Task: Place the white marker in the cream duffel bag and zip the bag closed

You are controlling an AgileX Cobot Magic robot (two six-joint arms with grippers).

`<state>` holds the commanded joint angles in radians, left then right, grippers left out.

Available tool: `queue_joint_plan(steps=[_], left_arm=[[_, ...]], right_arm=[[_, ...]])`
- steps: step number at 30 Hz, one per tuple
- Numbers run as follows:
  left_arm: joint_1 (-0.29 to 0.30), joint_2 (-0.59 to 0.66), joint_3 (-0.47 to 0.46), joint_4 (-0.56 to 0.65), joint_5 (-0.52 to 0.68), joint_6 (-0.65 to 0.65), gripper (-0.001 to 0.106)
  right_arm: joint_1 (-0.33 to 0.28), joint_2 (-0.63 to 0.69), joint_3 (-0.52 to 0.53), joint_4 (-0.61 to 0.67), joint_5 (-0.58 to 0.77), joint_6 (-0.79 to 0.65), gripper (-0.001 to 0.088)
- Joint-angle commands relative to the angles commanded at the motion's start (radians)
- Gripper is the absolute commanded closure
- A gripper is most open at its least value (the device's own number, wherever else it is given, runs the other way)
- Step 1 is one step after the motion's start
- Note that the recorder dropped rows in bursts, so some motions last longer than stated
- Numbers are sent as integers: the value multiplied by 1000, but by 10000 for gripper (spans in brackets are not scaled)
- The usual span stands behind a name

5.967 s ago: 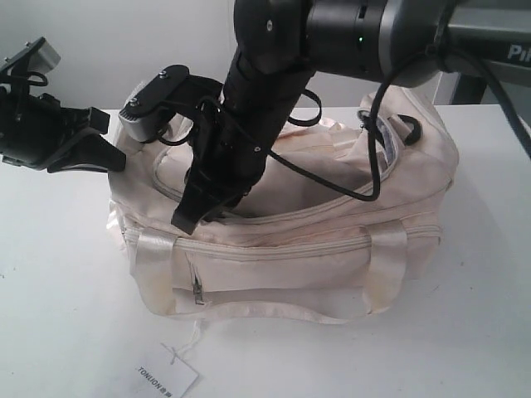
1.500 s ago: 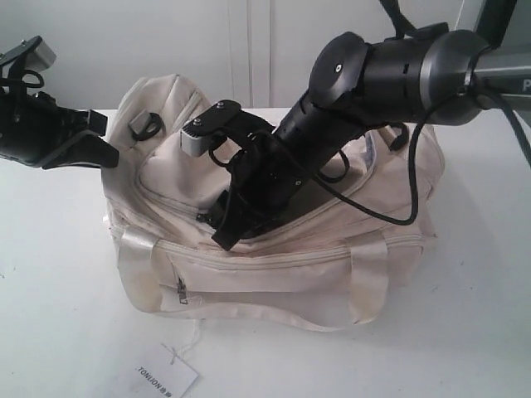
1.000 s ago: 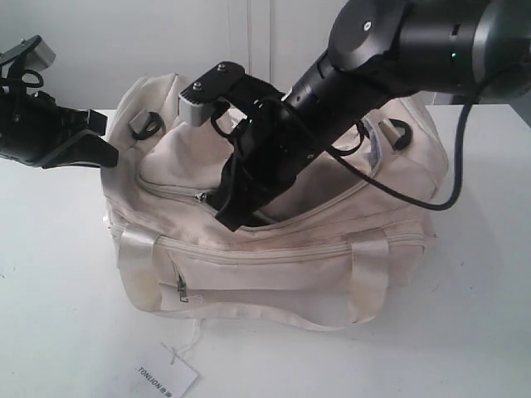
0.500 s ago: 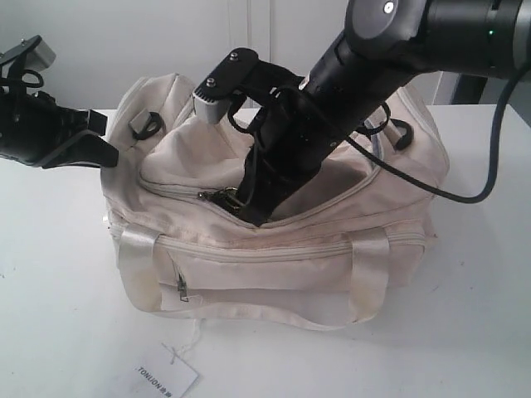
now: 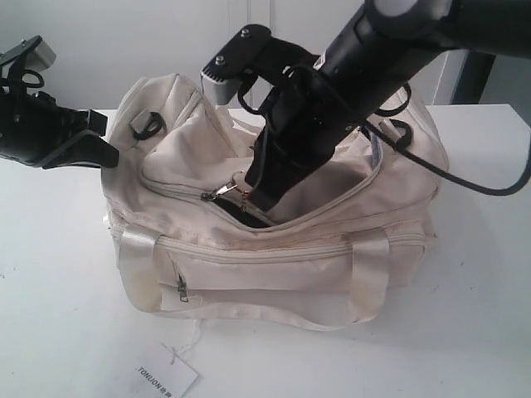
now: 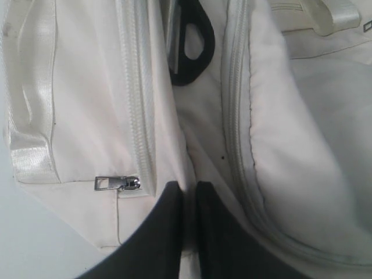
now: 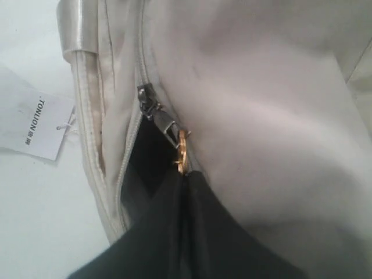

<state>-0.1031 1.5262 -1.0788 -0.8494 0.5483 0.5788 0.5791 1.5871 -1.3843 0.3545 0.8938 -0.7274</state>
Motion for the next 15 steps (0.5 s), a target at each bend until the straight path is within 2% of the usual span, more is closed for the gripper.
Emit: queue_joint_plan(steps=[15], left_arm=[[0,0,0,0,0,0,1053]], right_arm=[[0,-7,0,3,136,112,868]])
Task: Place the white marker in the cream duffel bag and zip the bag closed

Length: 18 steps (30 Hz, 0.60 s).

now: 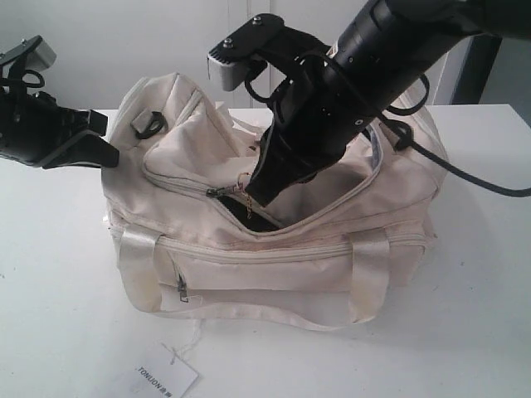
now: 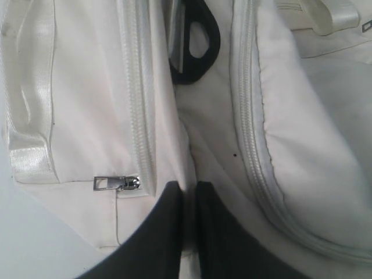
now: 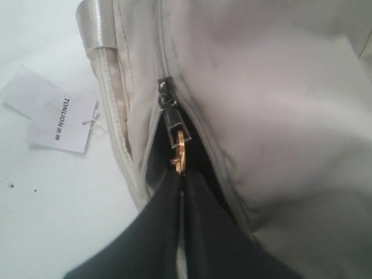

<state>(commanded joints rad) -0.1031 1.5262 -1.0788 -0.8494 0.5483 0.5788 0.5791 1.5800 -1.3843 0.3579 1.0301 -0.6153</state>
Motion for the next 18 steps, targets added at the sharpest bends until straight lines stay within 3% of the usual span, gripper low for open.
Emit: queue_joint_plan(steps=[8,18], left_arm=[[0,0,0,0,0,0,1053],[0,0,0,0,2,0,1053]], right_arm=[[0,0,4,0,106,0,868],[0,21,34,-30,121,64,868]])
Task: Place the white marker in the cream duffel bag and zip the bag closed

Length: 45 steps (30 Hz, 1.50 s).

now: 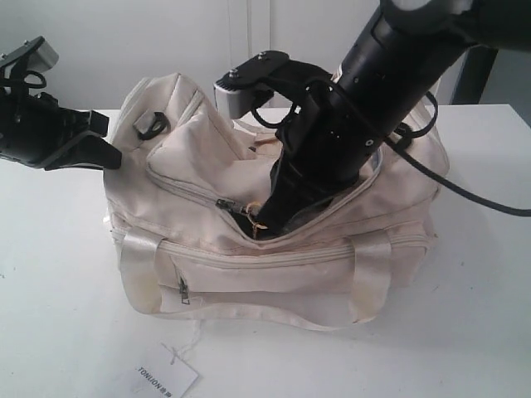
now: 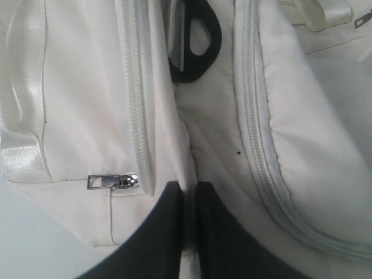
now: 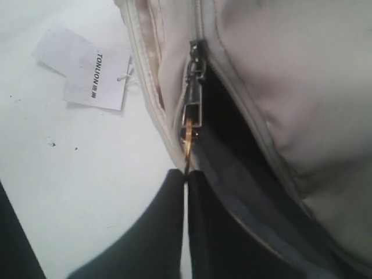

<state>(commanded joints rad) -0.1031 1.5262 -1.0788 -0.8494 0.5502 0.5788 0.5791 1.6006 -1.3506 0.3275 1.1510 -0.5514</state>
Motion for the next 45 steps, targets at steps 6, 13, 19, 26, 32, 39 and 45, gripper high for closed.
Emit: queue_joint_plan(steps=[6,13,19,26,32,39,45], left_arm=[[0,0,0,0,0,0,1053],[0,0,0,0,0,0,1053],[0,0,0,0,-2,0,1053],[0,0,0,0,-2,0,1053],[0,0,0,-2,-2,0,1053],[0,0,0,-2,-2,0,1053],[0,0,0,-2,-2,0,1053]], right_arm=[[0,0,0,-86,21,105,868],[0,0,0,-67,70,140,868],[0,-17,0,9,70,119,868],[0,-19,0,219,38,108,868],[0,-4,2,328,-40,108,868],[0,65,2,326,-52,138,814],[0,64,2,216,-57,220,553]])
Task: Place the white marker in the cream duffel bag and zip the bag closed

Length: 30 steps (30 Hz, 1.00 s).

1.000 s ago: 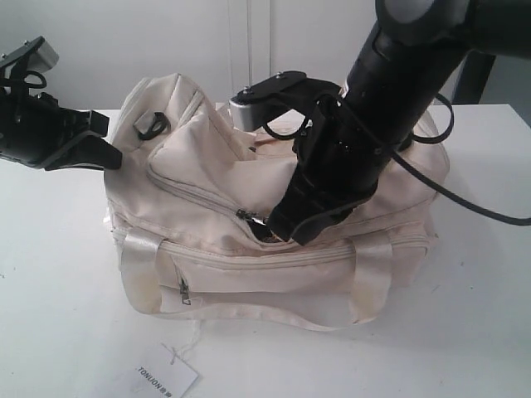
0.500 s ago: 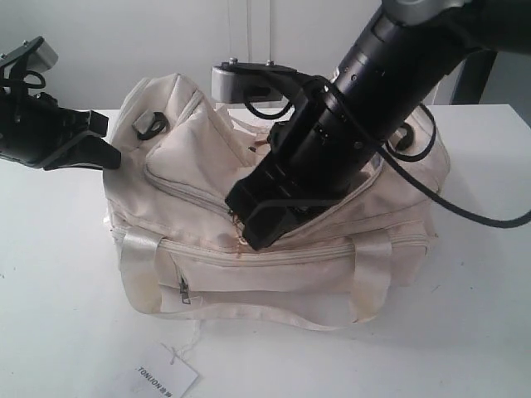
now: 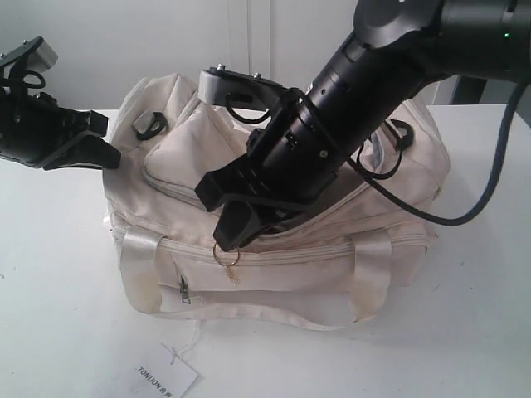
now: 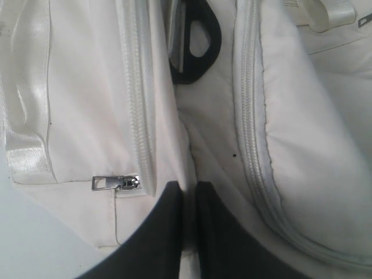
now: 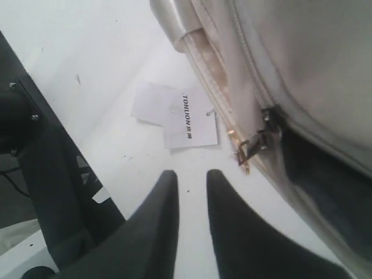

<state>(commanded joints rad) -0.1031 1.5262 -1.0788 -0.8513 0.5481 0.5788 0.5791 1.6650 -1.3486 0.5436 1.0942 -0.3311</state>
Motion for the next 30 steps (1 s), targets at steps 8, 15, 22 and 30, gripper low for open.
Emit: queue_joint_plan(steps=[8,15,22,30], left_arm=[[0,0,0,0,2,0,1053],[0,0,0,0,2,0,1053],[0,0,0,0,2,0,1053],[0,0,0,-2,2,0,1053]], right_arm=[[0,-48,10,-9,-32,64,496],[17,-114,161,9,-201,84,496],[42,-124,270,99,-358,85,430],[42,-117,292,122,-396,85,384]])
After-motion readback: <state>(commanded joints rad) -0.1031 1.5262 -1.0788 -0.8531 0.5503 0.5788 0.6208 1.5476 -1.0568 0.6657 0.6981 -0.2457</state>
